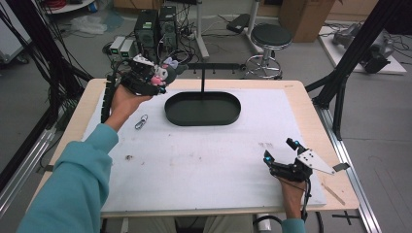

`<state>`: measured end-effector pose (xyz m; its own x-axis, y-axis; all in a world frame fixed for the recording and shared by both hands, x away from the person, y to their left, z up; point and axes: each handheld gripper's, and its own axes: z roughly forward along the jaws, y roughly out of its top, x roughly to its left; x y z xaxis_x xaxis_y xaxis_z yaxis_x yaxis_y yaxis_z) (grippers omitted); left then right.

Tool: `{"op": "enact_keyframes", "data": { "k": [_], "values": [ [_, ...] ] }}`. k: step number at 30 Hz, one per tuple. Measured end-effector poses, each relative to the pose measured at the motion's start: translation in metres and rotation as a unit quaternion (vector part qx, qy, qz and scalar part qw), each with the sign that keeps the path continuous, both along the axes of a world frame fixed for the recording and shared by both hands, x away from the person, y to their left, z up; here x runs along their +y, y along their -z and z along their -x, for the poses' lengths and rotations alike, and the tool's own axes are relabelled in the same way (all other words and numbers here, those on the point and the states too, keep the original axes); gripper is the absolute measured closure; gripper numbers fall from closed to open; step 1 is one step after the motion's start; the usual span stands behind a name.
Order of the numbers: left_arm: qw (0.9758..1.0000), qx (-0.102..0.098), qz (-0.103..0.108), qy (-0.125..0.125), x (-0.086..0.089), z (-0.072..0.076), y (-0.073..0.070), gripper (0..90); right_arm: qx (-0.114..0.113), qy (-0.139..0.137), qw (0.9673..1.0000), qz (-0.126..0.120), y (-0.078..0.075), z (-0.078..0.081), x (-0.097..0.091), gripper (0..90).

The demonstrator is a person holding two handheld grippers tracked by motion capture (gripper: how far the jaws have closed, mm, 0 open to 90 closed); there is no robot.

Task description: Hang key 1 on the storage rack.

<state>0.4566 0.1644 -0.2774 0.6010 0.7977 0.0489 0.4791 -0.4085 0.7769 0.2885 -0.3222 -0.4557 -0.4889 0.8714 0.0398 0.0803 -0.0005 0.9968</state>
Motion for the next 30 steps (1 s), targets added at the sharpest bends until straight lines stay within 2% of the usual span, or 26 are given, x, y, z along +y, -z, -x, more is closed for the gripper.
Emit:
{"op": "enact_keyframes", "data": {
  "k": [1, 6, 10, 16, 22, 30],
  "values": [
    [1.0000, 0.001, -0.005, -0.002, 0.000, -0.001, 0.001, 53.4, 0.000, 0.000, 1.0000, 0.000, 0.000, 0.000, 0.000, 0.7],
    [1.0000, 0.002, 0.003, -0.006, 0.001, -0.003, 0.002, 53.4, 0.001, 0.000, 1.0000, 0.001, 0.000, 0.000, 0.000, 0.7],
    [1.0000, 0.003, 0.001, -0.009, 0.000, -0.005, 0.001, 53.4, 0.001, 0.000, 1.0000, 0.001, 0.000, 0.000, 0.000, 0.7],
    [1.0000, -0.005, -0.002, -0.008, -0.005, -0.010, -0.006, 53.4, 0.001, 0.000, 1.0000, 0.001, 0.000, 0.000, 0.000, 0.7],
    [0.9999, -0.006, 0.000, -0.012, -0.007, -0.014, -0.007, 53.4, 0.001, 0.001, 1.0000, 0.000, 0.000, 0.000, 0.000, 0.7],
    [0.9996, -0.003, -0.011, -0.025, -0.002, -0.019, -0.003, 53.4, 0.002, 0.000, 1.0000, 0.000, 0.000, 0.000, 0.000, 0.7]
  ]
}}
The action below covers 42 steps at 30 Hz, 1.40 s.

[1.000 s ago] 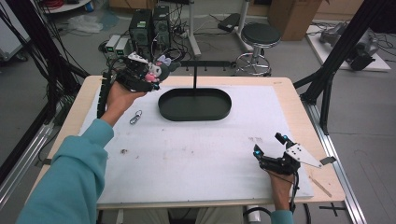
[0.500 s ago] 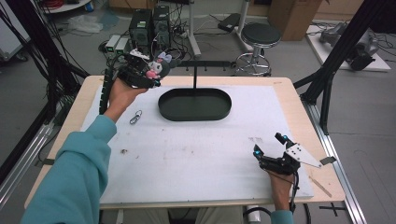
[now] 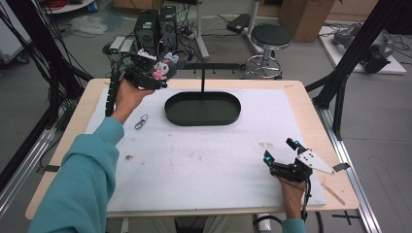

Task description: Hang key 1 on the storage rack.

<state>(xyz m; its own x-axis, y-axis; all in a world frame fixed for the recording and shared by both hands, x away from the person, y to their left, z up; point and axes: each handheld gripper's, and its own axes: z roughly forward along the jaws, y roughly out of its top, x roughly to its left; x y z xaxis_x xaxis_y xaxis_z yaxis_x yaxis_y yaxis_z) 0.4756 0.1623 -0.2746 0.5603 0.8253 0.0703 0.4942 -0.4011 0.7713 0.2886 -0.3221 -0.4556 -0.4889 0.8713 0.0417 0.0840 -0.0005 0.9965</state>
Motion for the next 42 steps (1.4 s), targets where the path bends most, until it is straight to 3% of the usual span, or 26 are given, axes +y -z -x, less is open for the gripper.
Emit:
{"op": "enact_keyframes", "data": {
  "k": [17, 25, 36, 42],
  "values": [
    [0.9996, 0.020, 0.005, -0.020, 0.025, 0.004, 0.023, 53.4, 0.001, 0.001, 1.0000, 0.000, 0.000, 0.000, 0.000, 0.7],
    [0.9994, 0.029, 0.010, -0.014, 0.033, 0.008, 0.036, 53.4, 0.000, 0.000, 1.0000, 0.002, 0.000, 0.000, 0.000, 0.7],
    [0.9989, 0.046, -0.011, 0.002, 0.025, 0.004, 0.056, 53.4, -0.002, 0.000, 1.0000, 0.003, 0.000, 0.000, 0.000, 0.7],
    [0.9988, 0.048, 0.008, 0.000, 0.018, -0.003, 0.064, 53.2, -0.002, 0.000, 1.0000, 0.005, 0.000, 0.000, 0.001, 0.7]
  ]
}}
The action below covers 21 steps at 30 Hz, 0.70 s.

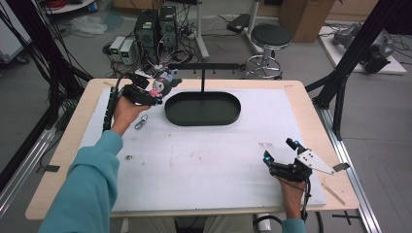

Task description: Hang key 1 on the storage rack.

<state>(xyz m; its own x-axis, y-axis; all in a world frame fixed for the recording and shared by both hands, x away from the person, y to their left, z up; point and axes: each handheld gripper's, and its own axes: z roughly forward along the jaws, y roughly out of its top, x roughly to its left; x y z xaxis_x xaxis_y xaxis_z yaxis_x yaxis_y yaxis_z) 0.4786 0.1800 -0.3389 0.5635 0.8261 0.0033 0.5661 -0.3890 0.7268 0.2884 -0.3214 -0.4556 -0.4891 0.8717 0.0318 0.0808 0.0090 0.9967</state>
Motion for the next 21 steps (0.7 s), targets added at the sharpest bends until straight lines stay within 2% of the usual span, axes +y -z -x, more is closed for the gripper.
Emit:
{"op": "enact_keyframes", "data": {
  "k": [8, 21],
  "values": [
    [0.9999, -0.001, 0.008, -0.011, 0.002, -0.007, 0.004, 53.2, 0.000, 0.000, 1.0000, 0.001, 0.000, 0.000, 0.000, 0.7],
    [0.9998, -0.002, 0.008, -0.019, 0.003, -0.020, 0.007, 52.1, 0.000, 0.002, 1.0000, 0.001, 0.000, 0.000, 0.000, 0.7]
  ]
}}
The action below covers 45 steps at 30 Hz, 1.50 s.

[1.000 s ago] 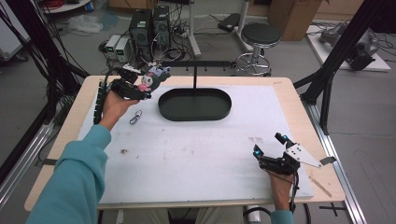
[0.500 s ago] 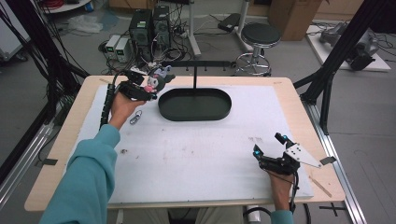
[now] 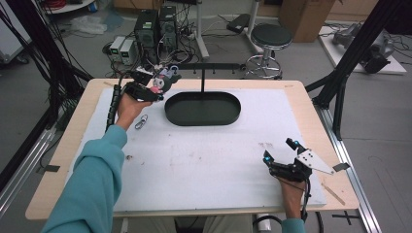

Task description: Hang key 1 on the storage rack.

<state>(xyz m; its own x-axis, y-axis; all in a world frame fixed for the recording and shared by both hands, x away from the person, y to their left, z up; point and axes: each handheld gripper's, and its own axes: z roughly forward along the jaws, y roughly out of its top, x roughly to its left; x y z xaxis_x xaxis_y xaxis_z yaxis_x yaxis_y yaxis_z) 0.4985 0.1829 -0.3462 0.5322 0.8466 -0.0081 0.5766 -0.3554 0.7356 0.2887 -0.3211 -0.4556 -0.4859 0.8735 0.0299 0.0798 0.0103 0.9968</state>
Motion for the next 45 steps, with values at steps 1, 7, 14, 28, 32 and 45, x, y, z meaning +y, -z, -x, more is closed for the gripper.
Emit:
{"op": "enact_keyframes", "data": {
  "k": [1, 7, 14, 28, 32, 45],
  "values": [
    [1.0000, -0.003, 0.003, 0.001, 0.000, 0.000, 0.000, 50.9, 0.000, 0.000, 1.0000, 0.000, 0.000, 0.000, 0.000, 0.7],
    [0.9967, -0.074, 0.002, 0.031, 0.003, 0.002, -0.001, 3.8, 0.000, -0.002, 1.0000, 0.001, 0.000, 0.000, 0.000, 0.7],
    [0.9814, -0.148, 0.078, 0.095, 0.015, 0.015, -0.013, 1.7, 0.002, -0.001, 1.0000, -0.001, 0.000, 0.000, 0.000, 0.7],
    [0.9500, -0.248, 0.147, 0.120, 0.058, 0.091, -0.030, 1.7, 0.002, 0.002, 1.0000, 0.006, 0.000, -0.001, 0.001, 0.7],
    [0.9459, -0.263, 0.149, 0.119, 0.074, 0.119, -0.026, 1.7, 0.002, 0.002, 1.0000, 0.006, 0.000, -0.001, 0.001, 0.7],
    [0.9518, -0.246, 0.160, 0.089, 0.103, 0.173, 0.020, 1.7, 0.007, 0.003, 0.9999, 0.007, -0.001, -0.001, 0.002, 0.7]
  ]
}}
